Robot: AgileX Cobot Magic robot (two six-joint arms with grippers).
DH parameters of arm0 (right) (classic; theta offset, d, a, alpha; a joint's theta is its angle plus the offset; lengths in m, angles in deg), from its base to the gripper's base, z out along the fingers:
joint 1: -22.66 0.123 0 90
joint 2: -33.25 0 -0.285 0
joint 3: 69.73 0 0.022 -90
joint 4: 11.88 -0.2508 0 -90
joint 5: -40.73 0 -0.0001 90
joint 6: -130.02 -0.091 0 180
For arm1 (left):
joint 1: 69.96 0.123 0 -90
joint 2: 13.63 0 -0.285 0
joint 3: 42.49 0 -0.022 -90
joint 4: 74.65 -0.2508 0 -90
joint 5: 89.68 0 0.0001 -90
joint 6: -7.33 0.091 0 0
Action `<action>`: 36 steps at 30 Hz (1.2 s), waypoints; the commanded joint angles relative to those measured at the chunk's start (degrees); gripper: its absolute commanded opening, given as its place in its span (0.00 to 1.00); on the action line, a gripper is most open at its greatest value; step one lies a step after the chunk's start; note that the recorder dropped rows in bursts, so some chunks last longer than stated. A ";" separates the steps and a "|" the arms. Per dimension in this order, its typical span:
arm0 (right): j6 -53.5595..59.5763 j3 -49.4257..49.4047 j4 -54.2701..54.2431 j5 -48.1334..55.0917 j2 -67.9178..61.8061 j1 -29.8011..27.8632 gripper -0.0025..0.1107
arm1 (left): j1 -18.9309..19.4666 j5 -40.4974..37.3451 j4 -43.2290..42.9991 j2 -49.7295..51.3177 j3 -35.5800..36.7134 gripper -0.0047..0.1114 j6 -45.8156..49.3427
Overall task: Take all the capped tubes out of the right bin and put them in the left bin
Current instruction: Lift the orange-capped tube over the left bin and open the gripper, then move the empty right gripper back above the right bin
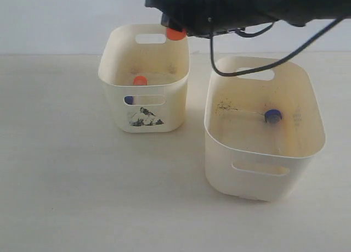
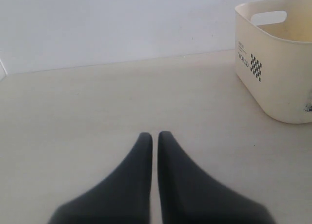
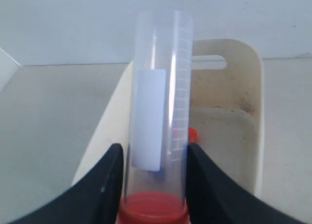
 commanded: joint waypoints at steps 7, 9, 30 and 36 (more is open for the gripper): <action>1.05 15.52 -0.13 2.96 -13.48 2.75 0.16 | 0.06 0.83 0.38 -0.11 -0.21 0.08 -0.66; 1.16 16.41 -0.13 3.27 -14.19 2.85 0.33 | 0.06 0.83 0.38 -0.11 -0.21 0.08 -0.66; -9.61 8.41 11.49 25.42 2.45 0.99 0.02 | 0.06 0.83 0.38 -0.11 -0.21 0.08 -0.66; -15.48 -1.66 18.54 27.84 9.23 -1.87 0.02 | 0.06 0.83 0.38 -0.11 -0.21 0.08 -0.66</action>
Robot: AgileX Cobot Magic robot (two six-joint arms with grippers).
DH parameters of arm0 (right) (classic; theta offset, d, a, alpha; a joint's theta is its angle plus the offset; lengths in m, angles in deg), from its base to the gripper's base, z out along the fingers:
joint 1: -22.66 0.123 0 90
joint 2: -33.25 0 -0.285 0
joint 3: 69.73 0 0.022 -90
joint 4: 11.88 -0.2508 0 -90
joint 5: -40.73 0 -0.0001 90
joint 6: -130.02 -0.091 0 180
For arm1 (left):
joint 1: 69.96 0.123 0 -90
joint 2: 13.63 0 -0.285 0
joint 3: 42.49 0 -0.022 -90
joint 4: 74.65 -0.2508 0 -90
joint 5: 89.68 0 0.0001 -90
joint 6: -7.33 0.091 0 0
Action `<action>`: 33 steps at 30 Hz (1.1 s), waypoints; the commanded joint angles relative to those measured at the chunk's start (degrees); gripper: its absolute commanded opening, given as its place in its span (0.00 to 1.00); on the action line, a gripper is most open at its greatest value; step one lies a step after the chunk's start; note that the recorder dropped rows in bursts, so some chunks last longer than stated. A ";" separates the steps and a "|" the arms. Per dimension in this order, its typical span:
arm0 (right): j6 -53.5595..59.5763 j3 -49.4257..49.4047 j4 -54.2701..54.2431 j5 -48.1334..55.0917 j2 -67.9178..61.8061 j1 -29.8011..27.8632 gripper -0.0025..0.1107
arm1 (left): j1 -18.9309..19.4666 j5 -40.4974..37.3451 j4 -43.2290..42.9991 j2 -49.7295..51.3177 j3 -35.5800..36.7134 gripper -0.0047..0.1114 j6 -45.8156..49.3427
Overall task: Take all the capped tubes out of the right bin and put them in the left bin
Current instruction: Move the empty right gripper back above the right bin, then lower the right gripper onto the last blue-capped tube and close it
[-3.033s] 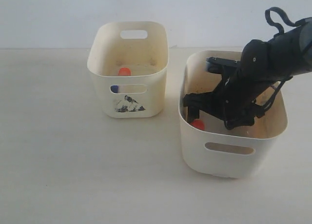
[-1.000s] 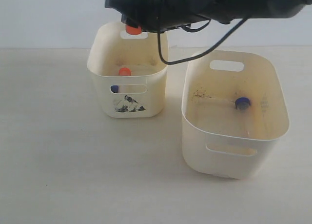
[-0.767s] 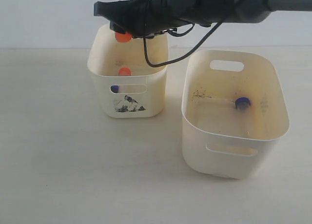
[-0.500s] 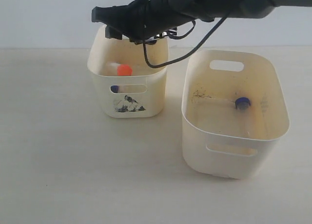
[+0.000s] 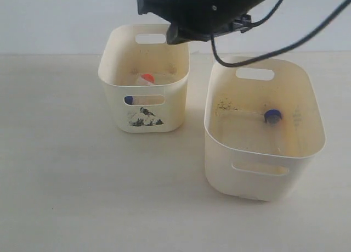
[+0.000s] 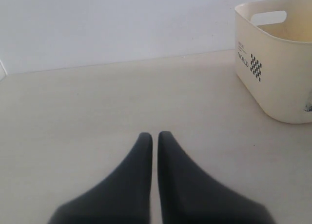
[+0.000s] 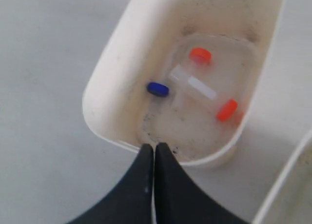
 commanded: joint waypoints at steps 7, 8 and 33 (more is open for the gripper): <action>-8.24 -7.65 12.16 11.44 3.54 -4.50 0.02 | 0.06 0.83 0.38 -0.11 -0.21 0.08 -0.66; -8.12 -7.65 12.49 12.78 3.54 -4.50 0.02 | 0.06 0.83 0.38 -0.11 -0.21 0.08 -0.66; -15.57 13.38 27.21 38.22 -8.20 -2.66 0.27 | 0.06 0.83 0.38 -0.11 -0.21 0.08 -0.66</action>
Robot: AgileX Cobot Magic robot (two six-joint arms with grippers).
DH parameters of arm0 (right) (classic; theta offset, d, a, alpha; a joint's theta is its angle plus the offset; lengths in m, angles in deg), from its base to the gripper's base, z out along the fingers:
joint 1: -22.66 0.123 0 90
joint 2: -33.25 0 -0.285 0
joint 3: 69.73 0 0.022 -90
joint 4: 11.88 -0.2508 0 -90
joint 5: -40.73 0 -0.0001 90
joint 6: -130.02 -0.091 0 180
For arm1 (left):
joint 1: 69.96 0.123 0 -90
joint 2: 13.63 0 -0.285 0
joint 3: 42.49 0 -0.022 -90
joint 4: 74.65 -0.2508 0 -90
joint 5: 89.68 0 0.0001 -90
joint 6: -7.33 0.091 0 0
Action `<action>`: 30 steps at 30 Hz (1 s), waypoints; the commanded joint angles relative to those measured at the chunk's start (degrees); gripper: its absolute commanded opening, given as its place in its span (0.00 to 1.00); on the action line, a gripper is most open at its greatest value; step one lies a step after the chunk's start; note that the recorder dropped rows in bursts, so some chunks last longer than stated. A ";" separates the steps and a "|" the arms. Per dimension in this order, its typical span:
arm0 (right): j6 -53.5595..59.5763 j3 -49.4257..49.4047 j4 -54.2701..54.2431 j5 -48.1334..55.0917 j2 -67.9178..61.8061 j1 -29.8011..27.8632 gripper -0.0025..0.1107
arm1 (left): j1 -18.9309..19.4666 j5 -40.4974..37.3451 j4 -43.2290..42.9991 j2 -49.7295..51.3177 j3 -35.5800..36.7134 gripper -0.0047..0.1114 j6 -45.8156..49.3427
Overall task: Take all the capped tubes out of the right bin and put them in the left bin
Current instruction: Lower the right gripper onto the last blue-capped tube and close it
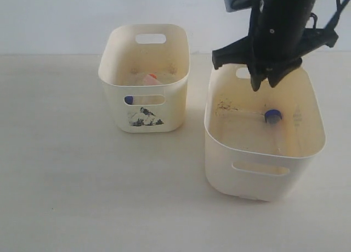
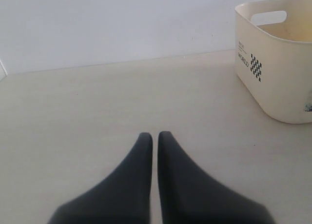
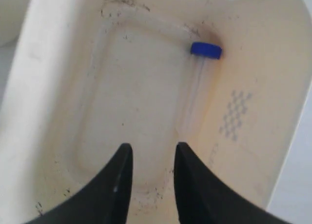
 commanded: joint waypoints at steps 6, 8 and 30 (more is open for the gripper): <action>-6.99 7.78 11.05 1.10 -8.80 2.37 0.27 | 0.06 0.83 0.38 -0.11 -0.21 0.08 -0.66; -7.44 7.06 10.68 1.10 -10.00 2.39 0.27 | 0.06 0.83 0.38 -0.11 -0.21 0.08 -0.66; -7.41 -2.15 6.05 1.10 -11.30 -0.57 0.27 | 0.06 0.83 0.38 -0.11 -0.21 0.08 -0.66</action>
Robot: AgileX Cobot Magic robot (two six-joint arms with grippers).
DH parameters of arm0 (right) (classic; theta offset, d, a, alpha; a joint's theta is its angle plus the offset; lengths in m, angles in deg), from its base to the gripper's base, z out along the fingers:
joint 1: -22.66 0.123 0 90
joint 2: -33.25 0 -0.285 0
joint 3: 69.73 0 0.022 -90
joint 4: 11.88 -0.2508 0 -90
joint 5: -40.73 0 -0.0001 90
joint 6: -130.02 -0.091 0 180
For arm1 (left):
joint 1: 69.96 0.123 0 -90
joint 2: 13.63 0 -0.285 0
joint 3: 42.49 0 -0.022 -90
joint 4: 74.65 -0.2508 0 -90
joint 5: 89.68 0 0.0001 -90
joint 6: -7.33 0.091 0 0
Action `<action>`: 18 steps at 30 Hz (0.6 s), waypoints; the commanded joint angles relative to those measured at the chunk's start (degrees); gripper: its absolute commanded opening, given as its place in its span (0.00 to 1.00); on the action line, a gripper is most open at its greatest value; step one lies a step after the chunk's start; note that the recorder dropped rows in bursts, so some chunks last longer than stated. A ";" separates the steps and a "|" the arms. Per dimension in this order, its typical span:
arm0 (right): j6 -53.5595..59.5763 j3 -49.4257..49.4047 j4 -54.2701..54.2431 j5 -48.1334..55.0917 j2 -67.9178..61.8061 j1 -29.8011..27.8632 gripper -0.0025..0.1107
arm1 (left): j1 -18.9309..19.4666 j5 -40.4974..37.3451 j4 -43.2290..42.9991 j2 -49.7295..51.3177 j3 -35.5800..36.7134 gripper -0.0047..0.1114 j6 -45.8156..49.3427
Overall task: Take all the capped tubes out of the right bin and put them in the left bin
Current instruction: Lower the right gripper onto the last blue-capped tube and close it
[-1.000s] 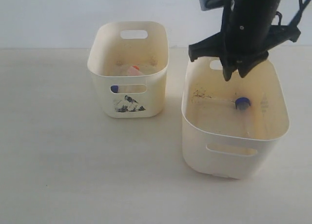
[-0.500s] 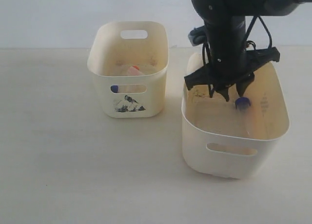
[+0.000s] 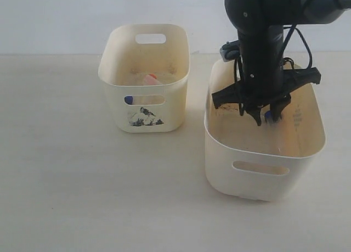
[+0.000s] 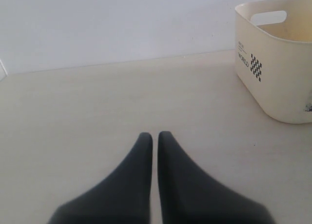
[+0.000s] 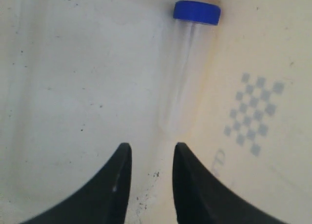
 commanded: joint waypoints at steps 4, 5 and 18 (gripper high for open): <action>0.60 -0.11 1.82 0.05 -0.33 -0.47 0.27 | 0.06 0.83 0.38 -0.11 -0.21 0.08 -0.66; 0.60 -0.11 1.82 0.05 -0.62 -0.47 0.27 | 0.06 0.83 0.38 -0.11 -0.21 0.08 -0.66; -0.77 -1.99 5.44 0.05 -1.97 -0.47 0.27 | 0.06 0.83 0.38 -0.11 -0.21 0.08 -0.66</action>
